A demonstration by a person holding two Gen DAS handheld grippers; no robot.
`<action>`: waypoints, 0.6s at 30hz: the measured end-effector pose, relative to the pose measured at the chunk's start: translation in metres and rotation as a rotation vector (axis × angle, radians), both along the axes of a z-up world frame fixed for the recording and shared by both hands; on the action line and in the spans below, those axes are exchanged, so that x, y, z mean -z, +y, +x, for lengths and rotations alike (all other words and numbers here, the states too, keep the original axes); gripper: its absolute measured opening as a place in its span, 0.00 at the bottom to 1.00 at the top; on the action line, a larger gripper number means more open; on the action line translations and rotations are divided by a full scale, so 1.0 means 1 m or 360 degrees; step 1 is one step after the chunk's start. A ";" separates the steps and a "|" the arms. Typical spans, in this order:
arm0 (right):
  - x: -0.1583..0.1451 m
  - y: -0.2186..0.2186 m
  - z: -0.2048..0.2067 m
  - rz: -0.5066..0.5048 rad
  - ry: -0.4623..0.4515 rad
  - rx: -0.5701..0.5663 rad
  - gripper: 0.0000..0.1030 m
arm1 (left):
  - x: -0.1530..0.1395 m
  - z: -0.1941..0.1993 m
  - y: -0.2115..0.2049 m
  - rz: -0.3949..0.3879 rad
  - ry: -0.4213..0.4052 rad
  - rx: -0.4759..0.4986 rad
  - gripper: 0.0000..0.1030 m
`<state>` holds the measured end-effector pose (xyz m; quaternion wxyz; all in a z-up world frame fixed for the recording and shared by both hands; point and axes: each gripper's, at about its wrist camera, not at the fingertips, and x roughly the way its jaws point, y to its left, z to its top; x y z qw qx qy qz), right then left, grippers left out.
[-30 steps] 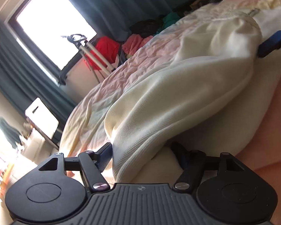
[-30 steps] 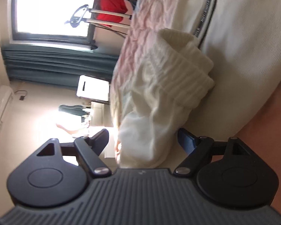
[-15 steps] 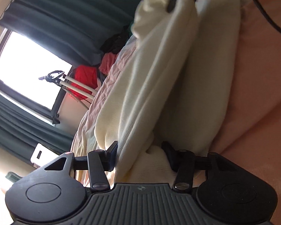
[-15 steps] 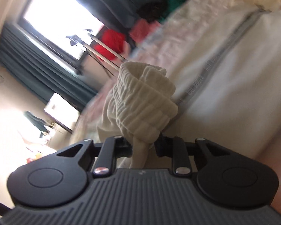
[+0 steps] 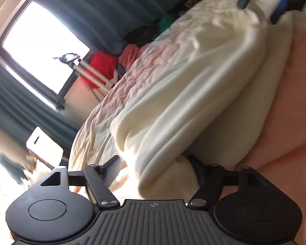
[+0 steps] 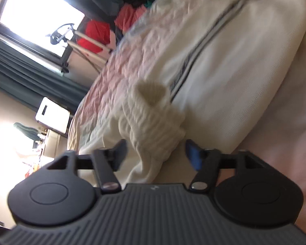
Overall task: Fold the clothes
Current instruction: 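Open the left gripper and release the cuffs onto the fold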
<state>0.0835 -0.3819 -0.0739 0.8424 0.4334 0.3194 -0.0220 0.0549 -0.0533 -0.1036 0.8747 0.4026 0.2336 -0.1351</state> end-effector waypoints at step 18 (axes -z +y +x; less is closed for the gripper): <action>0.055 -0.139 -0.004 0.0205 0.0247 0.0330 0.81 | -0.061 -0.017 0.013 -0.1217 0.0061 -0.0527 0.99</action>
